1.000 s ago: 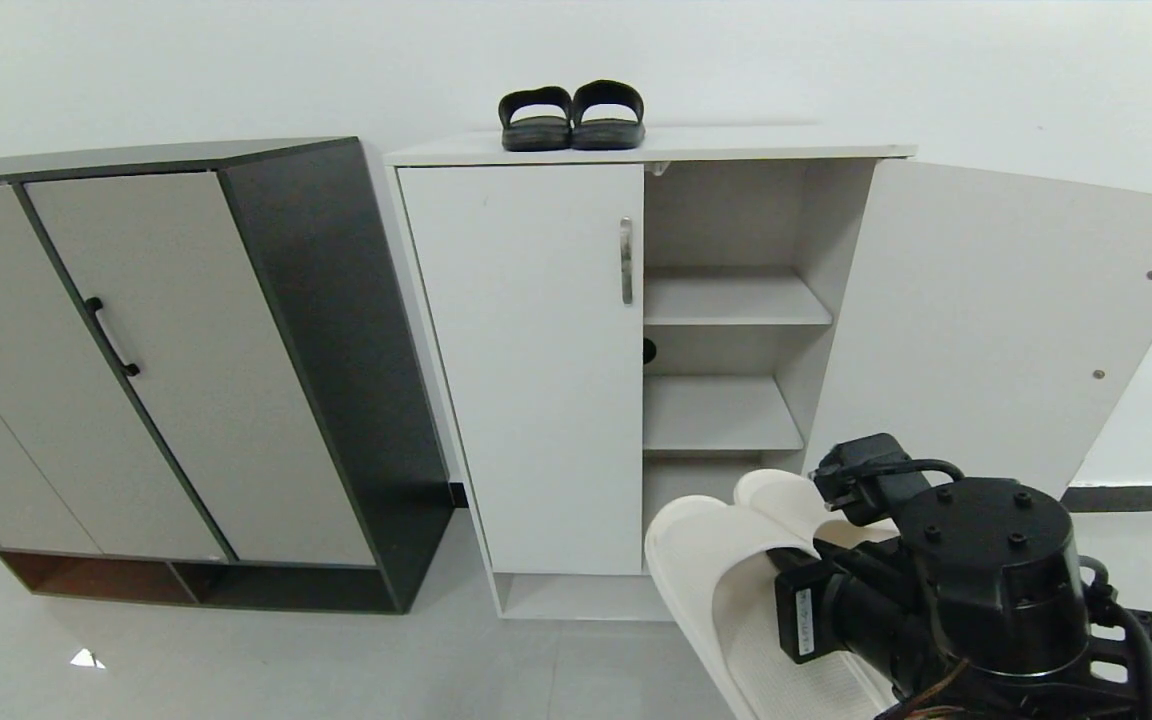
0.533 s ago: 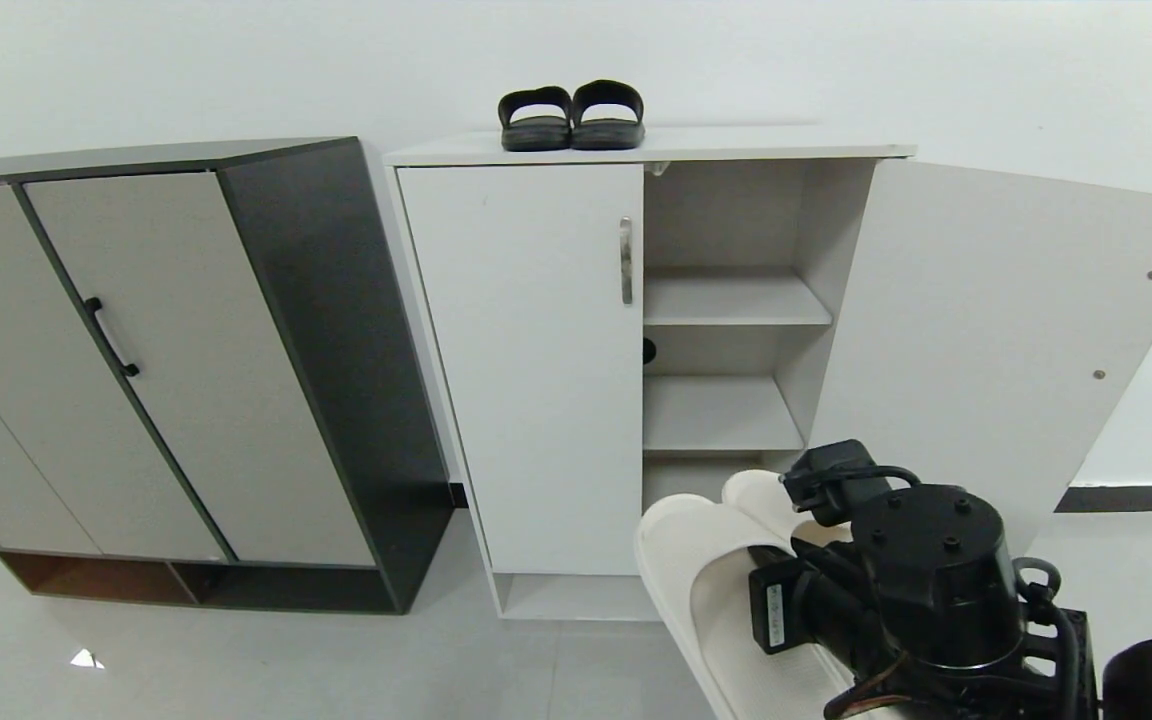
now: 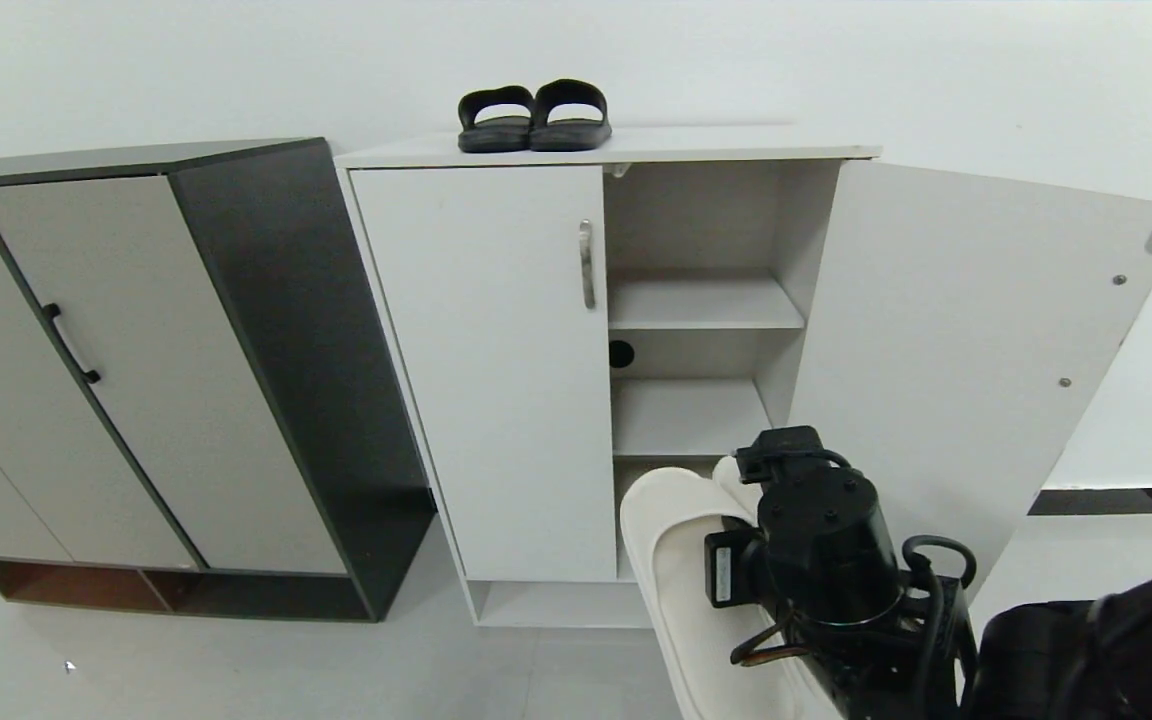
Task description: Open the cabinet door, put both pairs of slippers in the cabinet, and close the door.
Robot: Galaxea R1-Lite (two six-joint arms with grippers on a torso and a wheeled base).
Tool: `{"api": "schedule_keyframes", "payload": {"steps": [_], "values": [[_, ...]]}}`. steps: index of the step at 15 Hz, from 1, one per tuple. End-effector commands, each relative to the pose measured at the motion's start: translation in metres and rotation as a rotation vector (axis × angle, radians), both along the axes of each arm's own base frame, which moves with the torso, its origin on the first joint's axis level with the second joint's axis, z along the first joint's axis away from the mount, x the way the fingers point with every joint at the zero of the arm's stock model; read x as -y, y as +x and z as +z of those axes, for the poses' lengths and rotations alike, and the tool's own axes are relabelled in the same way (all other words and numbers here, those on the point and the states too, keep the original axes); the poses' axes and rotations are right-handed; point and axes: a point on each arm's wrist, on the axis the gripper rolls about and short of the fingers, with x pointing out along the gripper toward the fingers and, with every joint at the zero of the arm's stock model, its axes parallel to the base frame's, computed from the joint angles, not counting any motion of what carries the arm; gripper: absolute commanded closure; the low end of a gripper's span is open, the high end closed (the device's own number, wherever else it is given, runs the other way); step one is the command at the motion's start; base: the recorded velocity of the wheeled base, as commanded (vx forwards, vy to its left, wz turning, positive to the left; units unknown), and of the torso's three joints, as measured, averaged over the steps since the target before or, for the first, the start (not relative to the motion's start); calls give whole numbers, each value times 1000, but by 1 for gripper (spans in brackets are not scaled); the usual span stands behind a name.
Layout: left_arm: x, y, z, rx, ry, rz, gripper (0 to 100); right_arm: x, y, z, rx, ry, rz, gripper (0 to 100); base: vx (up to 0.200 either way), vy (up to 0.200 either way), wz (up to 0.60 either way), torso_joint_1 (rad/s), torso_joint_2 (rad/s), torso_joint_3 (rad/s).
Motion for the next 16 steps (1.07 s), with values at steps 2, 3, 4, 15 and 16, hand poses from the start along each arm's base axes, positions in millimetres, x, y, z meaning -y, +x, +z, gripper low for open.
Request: {"api": "schedule_keyframes", "payload": {"steps": [2, 3, 4, 15, 16], "values": [[0, 0, 0, -2, -1, 0, 100, -10, 8, -15, -22, -17, -15, 100, 0, 0, 0, 0, 0, 0], [0, 0, 0, -2, -1, -2, 100, -12, 10, -18, -24, -8, -28, 100, 0, 0, 0, 0, 0, 0], [0, 0, 0, -2, -1, 0, 100, -16, 13, -22, -27, 0, -45, 100, 0, 0, 0, 0, 0, 0], [0, 0, 0, -2, -1, 1, 100, -20, 18, -46, -63, -50, -60, 100, 0, 0, 0, 0, 0, 0], [0, 0, 0, -2, -1, 1, 100, -20, 18, -48, -65, -54, -60, 100, 0, 0, 0, 0, 0, 0]]}}
